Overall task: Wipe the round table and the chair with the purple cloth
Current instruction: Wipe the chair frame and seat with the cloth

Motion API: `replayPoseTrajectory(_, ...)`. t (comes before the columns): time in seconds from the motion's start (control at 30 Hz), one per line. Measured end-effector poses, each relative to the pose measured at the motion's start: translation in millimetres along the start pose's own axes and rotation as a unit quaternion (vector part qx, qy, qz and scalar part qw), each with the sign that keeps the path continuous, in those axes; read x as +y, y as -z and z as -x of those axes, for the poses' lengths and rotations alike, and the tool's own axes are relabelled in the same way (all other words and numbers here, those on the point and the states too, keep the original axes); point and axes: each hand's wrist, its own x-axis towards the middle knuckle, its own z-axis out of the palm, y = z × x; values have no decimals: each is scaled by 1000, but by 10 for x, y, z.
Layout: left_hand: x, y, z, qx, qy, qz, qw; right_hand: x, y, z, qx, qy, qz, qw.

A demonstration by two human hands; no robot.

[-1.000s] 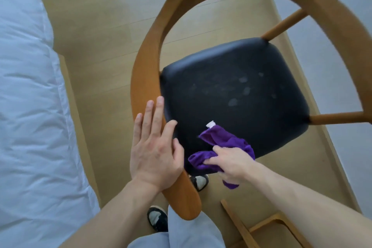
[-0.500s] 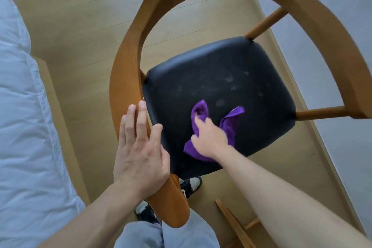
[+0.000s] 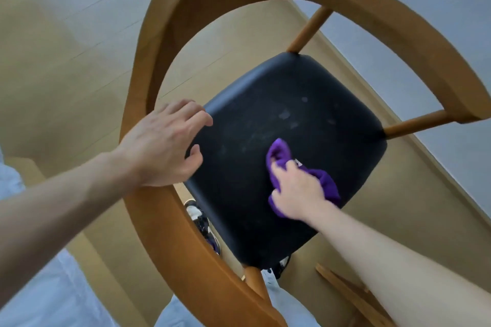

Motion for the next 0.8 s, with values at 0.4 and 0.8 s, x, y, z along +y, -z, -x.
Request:
replayPoseTrajectory(0.4,-105,76,-68,-29,-59,34,997,117,288,-513,77,-324,-262,906)
replayPoseTrajectory(0.8,-100,98,-51,-24,-68,62,995,422,638,-784,162,-288,-289,898)
